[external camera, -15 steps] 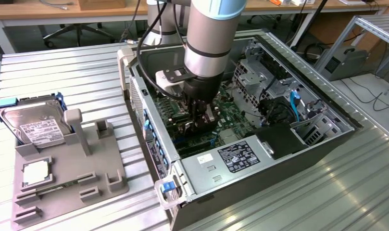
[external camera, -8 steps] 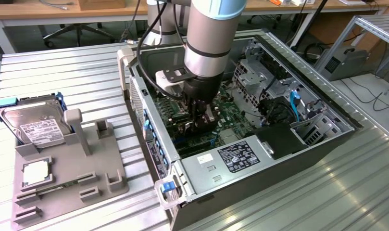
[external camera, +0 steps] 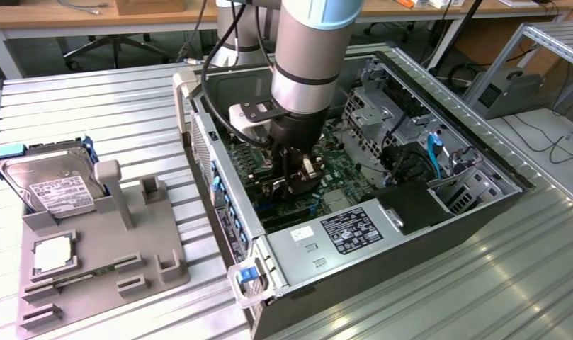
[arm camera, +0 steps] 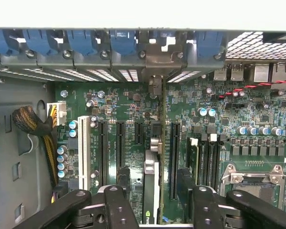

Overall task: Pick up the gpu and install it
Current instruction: 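Insert the gpu into the slot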

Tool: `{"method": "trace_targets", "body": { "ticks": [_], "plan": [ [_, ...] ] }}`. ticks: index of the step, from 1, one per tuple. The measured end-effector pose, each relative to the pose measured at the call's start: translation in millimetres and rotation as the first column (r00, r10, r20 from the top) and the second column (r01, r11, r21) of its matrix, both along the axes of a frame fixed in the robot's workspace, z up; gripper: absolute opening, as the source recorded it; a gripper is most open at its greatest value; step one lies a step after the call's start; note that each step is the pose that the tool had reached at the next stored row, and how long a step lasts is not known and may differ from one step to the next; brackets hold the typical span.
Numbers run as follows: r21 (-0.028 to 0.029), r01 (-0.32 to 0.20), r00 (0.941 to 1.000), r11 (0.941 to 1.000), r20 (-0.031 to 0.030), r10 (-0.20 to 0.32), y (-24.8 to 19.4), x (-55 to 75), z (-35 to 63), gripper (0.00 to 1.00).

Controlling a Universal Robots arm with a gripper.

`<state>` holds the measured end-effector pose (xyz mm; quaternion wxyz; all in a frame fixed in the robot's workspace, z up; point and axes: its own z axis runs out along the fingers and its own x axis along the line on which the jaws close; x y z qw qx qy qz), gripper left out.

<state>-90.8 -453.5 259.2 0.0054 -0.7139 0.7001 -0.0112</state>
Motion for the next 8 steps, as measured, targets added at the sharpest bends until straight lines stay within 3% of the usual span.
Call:
{"method": "trace_targets", "body": {
  "ticks": [8],
  "plan": [
    [-0.0001, 0.0, 1.0, 1.0, 0.0, 0.0, 0.0, 0.0, 3.2, 0.52]
  ]
}}
